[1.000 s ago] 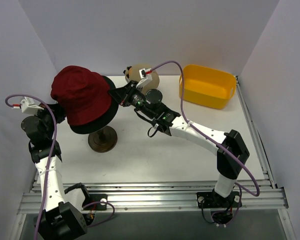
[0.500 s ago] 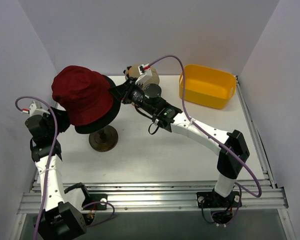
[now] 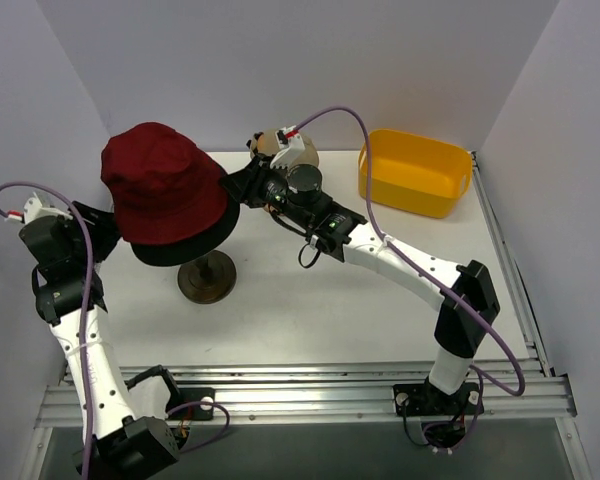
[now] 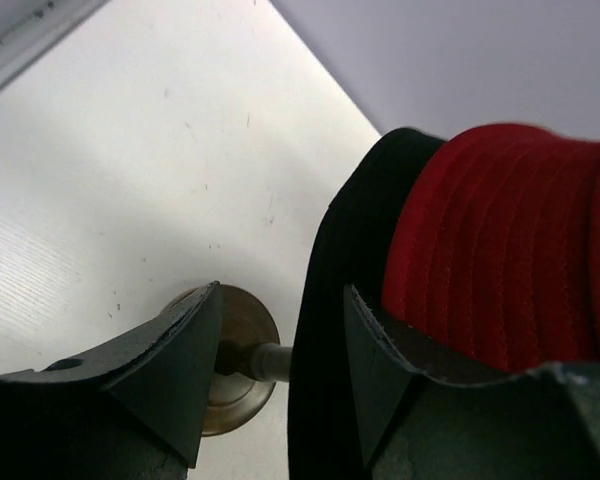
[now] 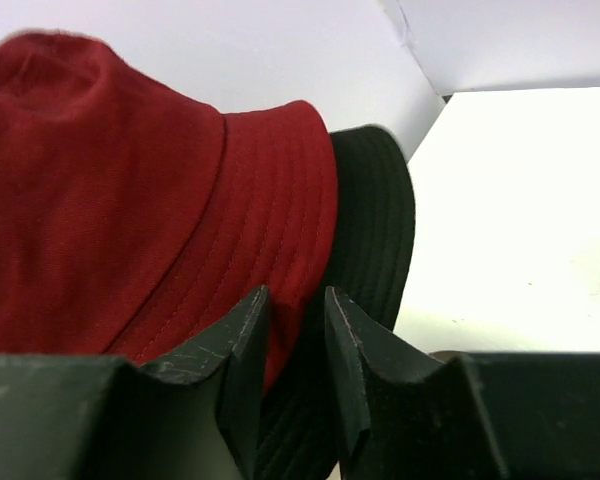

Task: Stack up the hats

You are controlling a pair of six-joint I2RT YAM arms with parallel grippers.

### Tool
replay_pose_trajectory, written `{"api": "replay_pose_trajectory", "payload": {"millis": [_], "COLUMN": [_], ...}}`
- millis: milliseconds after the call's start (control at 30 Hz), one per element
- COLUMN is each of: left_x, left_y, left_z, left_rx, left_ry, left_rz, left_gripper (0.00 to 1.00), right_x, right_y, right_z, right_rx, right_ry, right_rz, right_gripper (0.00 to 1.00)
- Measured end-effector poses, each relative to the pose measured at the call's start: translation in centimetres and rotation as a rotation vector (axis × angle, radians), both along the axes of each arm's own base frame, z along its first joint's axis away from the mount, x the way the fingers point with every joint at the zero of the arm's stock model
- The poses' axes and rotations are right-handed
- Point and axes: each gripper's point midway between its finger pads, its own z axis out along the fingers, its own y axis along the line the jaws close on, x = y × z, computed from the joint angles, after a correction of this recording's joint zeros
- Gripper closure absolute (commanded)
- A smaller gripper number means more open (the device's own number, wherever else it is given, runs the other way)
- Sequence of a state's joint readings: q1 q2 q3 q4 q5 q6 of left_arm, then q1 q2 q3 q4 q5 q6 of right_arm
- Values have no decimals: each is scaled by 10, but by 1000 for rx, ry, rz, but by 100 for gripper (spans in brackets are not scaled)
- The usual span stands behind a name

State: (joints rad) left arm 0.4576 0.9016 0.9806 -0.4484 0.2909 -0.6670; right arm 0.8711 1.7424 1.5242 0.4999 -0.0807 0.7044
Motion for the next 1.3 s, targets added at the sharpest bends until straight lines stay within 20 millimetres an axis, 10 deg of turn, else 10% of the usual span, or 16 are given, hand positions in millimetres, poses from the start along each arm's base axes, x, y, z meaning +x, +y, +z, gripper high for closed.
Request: {"api": "replay_pose_trajectory", "payload": {"millis": [267,633,833,1067,1300], "left_x": [-19,-35,-60,-63,-33], "left_y": [12,27,40,10,-13], "left_z": [67,40,83,141,141], "left_rx": [88,99,170,211,164], "left_ry": [-125,-41,-95,-262,-287], "left_rz": [95,175,267,137,-89], "left_gripper": [40,39,39,37,28], "right_x": [0,0,1,1,-4], "right_y": [-5,-8,-9,-10,-17], "right_z": [-11,7,18,14,14], "right_rx": [-64,-76,-76,-94,-100], "right_ry": [5,-34,-63,-62,-68], "right_rz": [-12,-18,-20,-20,-22], "right_gripper": [74,75,75,75,75]}}
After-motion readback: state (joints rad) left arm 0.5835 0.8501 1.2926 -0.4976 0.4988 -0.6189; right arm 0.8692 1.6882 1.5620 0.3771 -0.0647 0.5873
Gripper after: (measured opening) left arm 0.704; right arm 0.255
